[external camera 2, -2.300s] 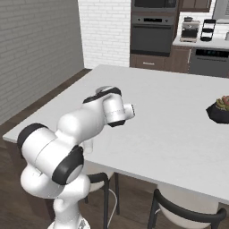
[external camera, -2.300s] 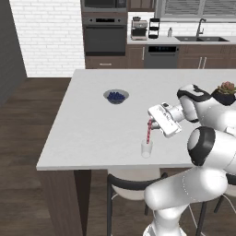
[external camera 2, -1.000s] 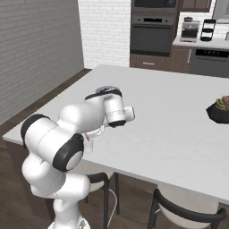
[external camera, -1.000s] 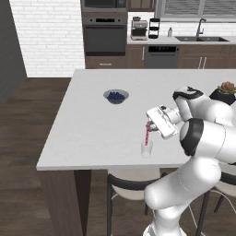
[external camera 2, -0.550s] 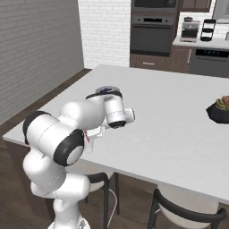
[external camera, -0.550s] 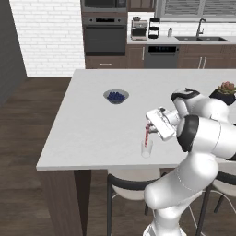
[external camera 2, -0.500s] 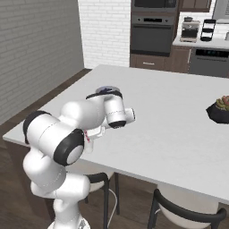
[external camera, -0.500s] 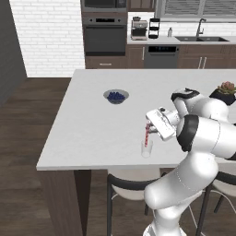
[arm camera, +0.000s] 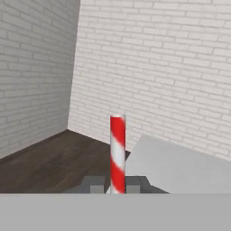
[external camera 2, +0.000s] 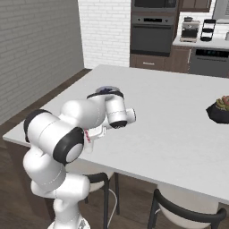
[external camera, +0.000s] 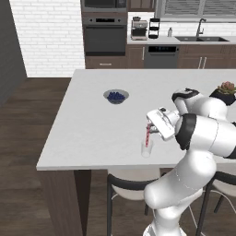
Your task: Take a straw from the drawer in front and place it inside the glass cup on the dining counter.
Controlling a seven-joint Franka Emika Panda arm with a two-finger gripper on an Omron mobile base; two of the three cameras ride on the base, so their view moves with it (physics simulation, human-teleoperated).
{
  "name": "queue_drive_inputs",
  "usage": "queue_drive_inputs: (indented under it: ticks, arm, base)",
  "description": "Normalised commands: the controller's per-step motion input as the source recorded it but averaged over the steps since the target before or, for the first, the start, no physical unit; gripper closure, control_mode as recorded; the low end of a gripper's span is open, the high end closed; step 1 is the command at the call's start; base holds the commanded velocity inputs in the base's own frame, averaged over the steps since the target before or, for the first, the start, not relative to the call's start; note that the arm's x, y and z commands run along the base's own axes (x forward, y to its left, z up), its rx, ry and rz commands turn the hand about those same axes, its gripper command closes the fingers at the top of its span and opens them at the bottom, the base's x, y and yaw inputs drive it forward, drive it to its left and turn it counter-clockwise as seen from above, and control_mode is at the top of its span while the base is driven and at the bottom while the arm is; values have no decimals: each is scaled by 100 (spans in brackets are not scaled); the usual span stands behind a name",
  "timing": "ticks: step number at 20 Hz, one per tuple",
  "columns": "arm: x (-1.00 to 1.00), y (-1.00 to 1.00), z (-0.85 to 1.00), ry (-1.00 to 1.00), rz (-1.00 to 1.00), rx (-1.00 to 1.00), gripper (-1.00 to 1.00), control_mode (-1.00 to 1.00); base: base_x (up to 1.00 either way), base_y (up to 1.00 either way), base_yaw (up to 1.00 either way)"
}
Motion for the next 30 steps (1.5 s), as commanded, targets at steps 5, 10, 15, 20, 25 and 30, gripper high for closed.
queue_drive_inputs:
  ticks: [5, 10, 15, 20, 25, 30]
  arm:
    - [-5, 0, -12, 1, 0, 0, 100, -100]
    - [0, 0, -13, 2, 0, 0, 100, -100]
    - [0, 2, -9, 1, 0, 0, 100, -100]
    - [0, 0, -7, 1, 0, 0, 100, -100]
    - [0, 0, -9, 4, 0, 0, 100, -100]
    - [-2, 1, -9, 3, 0, 0, -100, -100]
  base:
    - [0, 0, 0]
    - [0, 0, 0]
    - [0, 0, 0]
    - [0, 0, 0]
    - [0, 0, 0]
    - [0, 0, 0]
